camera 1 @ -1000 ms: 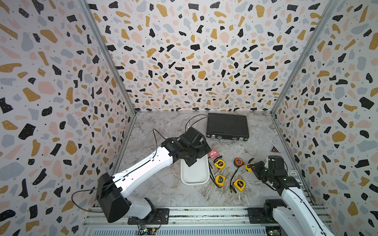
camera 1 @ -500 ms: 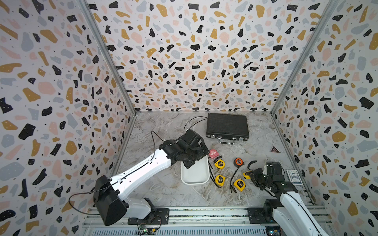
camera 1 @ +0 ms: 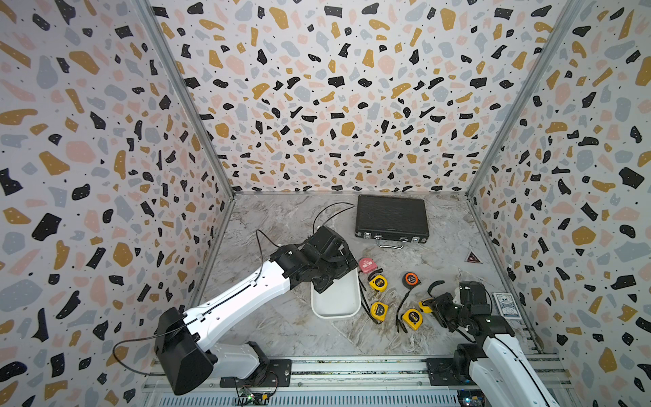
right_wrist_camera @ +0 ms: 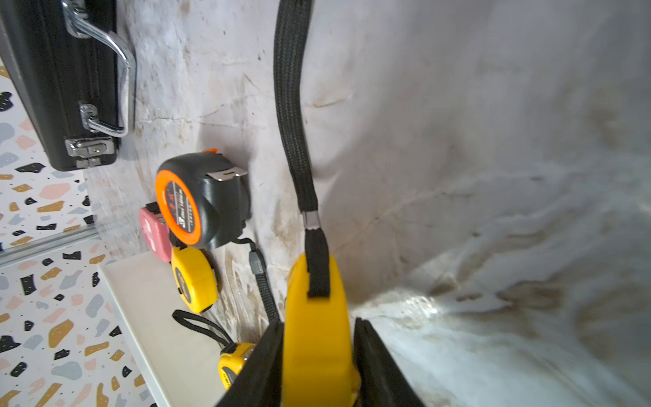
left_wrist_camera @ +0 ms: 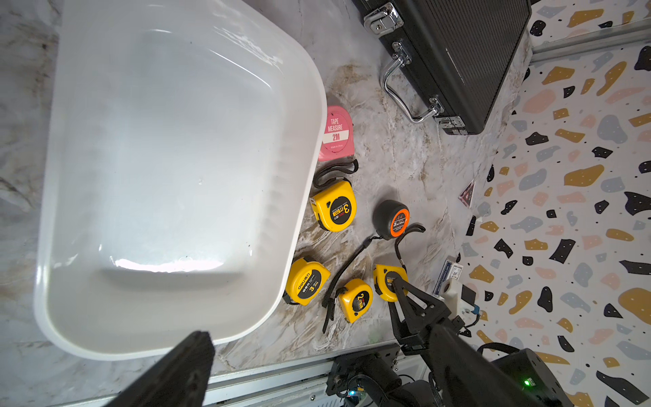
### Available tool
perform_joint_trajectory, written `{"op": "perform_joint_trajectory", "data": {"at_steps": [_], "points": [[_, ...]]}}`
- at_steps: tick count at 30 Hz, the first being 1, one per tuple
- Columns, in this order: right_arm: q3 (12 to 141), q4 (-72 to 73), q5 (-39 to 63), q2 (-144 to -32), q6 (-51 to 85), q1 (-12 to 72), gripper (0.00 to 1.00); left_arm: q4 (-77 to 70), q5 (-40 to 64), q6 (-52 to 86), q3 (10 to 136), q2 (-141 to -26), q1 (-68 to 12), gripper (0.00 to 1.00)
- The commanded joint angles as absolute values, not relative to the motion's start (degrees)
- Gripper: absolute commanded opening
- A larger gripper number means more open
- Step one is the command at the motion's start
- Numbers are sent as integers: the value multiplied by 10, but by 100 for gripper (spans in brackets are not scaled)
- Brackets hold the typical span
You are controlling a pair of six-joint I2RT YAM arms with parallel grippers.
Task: Take the tape measure out of the storage box
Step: Place the tape measure at the center of the board.
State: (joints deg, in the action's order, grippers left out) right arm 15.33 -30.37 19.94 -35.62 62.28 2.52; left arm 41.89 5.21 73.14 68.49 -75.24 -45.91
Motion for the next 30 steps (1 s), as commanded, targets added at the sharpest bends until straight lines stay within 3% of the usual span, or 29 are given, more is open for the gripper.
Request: {"op": "perform_joint_trajectory", "data": {"at_steps": [1,9,15,19,30], "points": [[158,-345,199,-353,611,24,40,411,41,735,676,-739,-457,100],[166,-358,200,-359,600,23,54,411,36,738,674,-737,-456,100],[188,-394,195,-359,573,23,86,421,27,726,674,-740,-457,100],[221,-425,185,-356,540,23,98,445,7,691,680,-739,-456,100],[377,-451,152,-421,386,32,100,492,-91,467,677,-703,-427,100]]}}
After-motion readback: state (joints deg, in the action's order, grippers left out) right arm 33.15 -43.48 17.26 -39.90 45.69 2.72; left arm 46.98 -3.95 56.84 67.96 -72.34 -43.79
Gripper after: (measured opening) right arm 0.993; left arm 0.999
